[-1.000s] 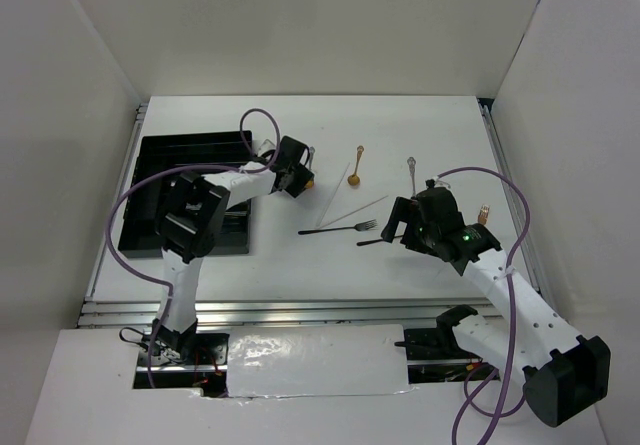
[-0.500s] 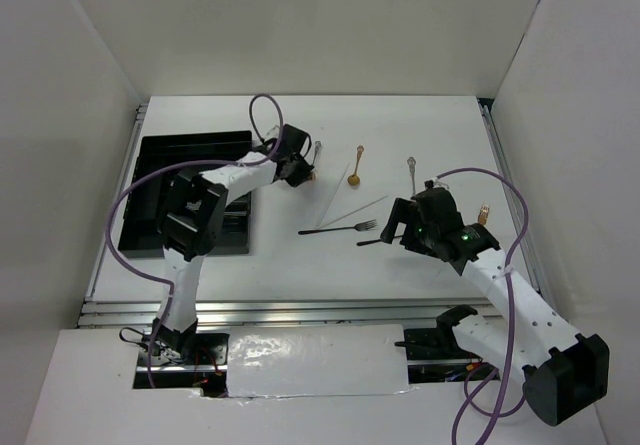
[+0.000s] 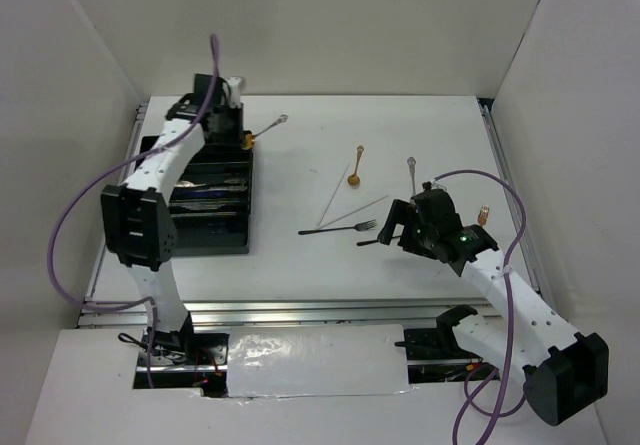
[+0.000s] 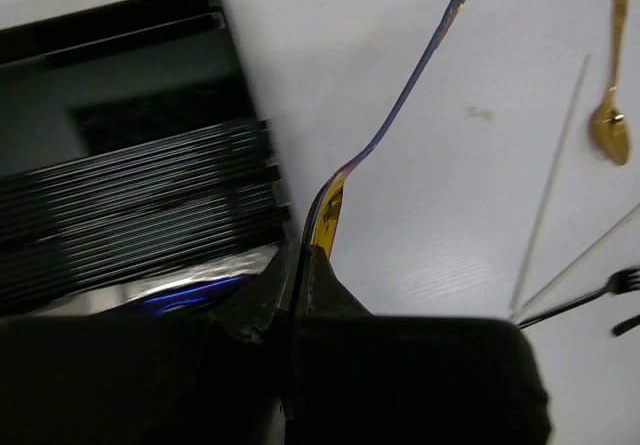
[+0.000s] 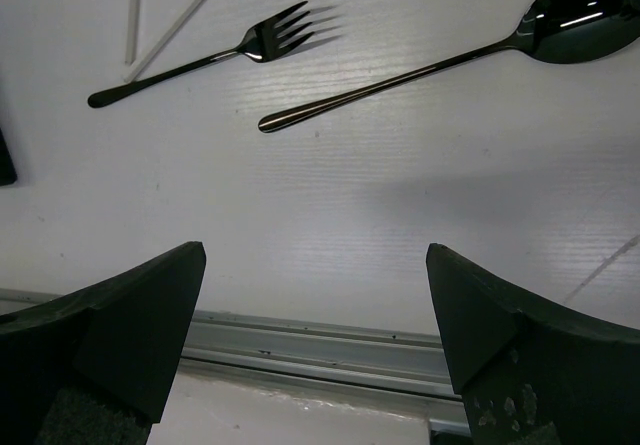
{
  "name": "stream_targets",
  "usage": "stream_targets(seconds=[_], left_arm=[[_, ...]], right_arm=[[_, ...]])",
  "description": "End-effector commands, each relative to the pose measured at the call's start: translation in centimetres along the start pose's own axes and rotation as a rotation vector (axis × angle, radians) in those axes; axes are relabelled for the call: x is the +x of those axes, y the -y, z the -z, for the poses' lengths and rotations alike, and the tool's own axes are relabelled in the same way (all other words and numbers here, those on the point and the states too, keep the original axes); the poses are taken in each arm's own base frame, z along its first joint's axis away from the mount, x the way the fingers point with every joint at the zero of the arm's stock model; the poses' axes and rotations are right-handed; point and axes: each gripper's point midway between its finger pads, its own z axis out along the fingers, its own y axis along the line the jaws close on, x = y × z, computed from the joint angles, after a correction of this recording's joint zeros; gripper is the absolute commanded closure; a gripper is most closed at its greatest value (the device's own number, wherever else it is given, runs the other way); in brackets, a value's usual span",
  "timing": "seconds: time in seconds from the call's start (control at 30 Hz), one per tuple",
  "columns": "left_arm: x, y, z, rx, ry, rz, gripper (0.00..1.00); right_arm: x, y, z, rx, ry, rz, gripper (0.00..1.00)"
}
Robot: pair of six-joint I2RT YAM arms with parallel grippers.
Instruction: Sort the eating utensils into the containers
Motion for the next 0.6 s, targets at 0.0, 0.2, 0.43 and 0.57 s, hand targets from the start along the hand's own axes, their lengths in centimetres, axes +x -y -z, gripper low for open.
stream_targets(seconds=[0.0,0.2,0.43,0.57], left_arm=[[0.2,-3.6,4.3,0.090,0.003,-0.216,1.00],[1.1,-8.5,5.5,-0.053,0.001,-0.450,1.00],[1.1,-13.9,5.5,-0.124,-0.077,-0.486,1.00],[0.1,-16.6,4.8,-0.151,-0.080,-0.550,1.00]], right_arm=[[-0.2,-0.9,-0.2,-0.035,0.013,-0.006,0.00],[-0.6,-1.1,-0.2,-0.029,0.014,0.008,0.00],[-1.6,-1.6,-0.6,-0.010,0.002,0.034,0.00],[-2.0,-1.5,-0.9,0.018,-0.016,0.059,0.00]])
